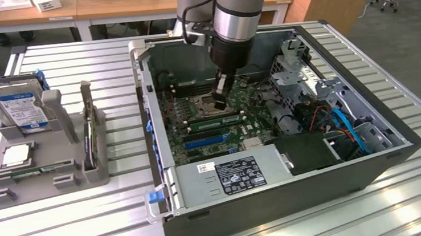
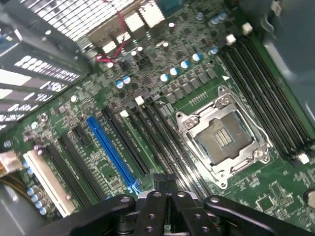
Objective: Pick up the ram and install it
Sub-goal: 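Press down the ram until it locks into place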
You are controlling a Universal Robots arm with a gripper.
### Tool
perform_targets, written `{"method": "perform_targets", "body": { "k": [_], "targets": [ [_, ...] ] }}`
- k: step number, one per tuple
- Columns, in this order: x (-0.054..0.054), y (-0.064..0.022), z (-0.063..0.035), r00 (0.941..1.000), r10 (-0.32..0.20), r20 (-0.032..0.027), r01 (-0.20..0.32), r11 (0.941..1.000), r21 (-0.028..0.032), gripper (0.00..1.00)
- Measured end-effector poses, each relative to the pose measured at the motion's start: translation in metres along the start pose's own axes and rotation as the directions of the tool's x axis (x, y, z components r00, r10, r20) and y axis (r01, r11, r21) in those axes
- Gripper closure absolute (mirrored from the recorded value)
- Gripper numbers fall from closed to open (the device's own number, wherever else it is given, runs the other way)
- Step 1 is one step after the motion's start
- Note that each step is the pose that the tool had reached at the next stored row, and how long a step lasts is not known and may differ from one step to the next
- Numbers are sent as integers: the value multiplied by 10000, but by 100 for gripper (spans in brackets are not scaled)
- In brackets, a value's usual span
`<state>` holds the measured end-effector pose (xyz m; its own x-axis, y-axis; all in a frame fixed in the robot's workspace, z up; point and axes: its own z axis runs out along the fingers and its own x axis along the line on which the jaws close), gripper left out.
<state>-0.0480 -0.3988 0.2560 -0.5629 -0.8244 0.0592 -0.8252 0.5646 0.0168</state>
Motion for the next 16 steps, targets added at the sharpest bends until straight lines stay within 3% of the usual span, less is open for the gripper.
{"method": "perform_targets", "body": {
  "k": [4,8,13,16],
  "targets": [
    [0,0,1,9980,631,9,-631,9980,-38,90],
    [0,0,1,9920,1266,17,-1266,9919,-77,90],
    [0,0,2,9783,2072,22,-2072,9782,-127,90],
    [0,0,2,9666,2564,24,-2564,9665,-158,90]
  ]
}}
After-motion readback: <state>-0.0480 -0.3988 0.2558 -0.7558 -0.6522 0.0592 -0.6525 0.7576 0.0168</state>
